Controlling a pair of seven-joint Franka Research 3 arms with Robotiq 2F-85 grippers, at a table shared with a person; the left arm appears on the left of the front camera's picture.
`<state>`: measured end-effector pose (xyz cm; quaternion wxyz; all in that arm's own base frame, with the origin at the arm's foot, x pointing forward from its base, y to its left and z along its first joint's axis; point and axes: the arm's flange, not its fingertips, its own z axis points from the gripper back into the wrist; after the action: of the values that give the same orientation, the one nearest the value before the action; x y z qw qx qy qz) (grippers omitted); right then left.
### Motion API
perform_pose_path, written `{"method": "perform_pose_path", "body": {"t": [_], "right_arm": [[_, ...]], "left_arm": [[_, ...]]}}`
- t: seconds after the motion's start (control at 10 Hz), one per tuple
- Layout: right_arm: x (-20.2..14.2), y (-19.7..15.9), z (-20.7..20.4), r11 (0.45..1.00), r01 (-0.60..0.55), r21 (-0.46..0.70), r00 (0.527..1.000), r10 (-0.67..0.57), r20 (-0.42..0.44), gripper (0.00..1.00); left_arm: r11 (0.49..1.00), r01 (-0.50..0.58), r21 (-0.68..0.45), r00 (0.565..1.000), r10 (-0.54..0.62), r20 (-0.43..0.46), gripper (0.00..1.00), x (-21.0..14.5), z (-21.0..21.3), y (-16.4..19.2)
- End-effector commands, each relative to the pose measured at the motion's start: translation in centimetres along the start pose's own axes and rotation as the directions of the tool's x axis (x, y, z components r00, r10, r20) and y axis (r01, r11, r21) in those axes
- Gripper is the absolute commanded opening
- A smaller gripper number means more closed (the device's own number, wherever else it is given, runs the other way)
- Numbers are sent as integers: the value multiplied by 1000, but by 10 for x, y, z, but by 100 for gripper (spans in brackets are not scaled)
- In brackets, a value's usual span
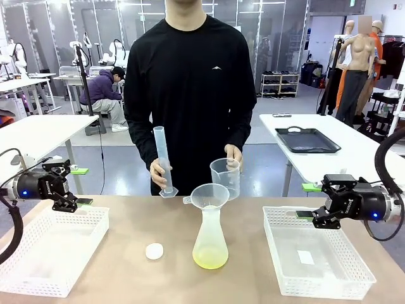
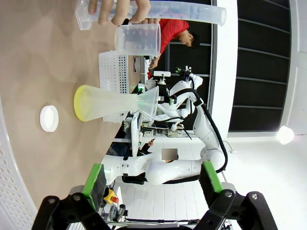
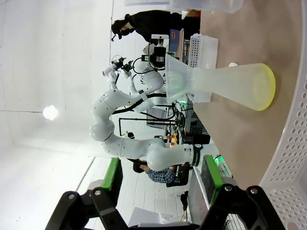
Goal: Prepare the solutions needed for the experiment.
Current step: Once the solution is in the Big flask , pick up the Plastic Funnel and place it back into the right Organizing basket.
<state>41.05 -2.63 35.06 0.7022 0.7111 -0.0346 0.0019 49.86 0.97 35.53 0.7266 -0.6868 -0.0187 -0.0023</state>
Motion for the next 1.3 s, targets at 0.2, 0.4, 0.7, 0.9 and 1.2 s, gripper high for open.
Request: {"method": "perform_pose_path", "body": {"t": [0.2,0.4,0.7,0.9,1.2], "right_arm": [[-1,2,0,1000,-17,-2,1000,17,-3,84],[-1,2,0,1000,-17,-2,1000,17,-3,84],[-9,16,-4,995,-45,-85,999,45,-1,84],[-13,51,-18,956,-133,-263,990,138,1,84],[-4,104,-51,871,-201,-449,975,220,-8,84]], "left_arm": [[1000,-7,-6,1000,7,-11,100,0,0,-2],[1000,-7,-6,1000,7,-11,100,0,0,-2],[1000,-7,-6,1000,7,-11,100,0,0,-2],[1000,-7,-6,1000,7,-11,100,0,0,-2],[1000,-7,-6,1000,7,-11,100,0,0,-2]]}}
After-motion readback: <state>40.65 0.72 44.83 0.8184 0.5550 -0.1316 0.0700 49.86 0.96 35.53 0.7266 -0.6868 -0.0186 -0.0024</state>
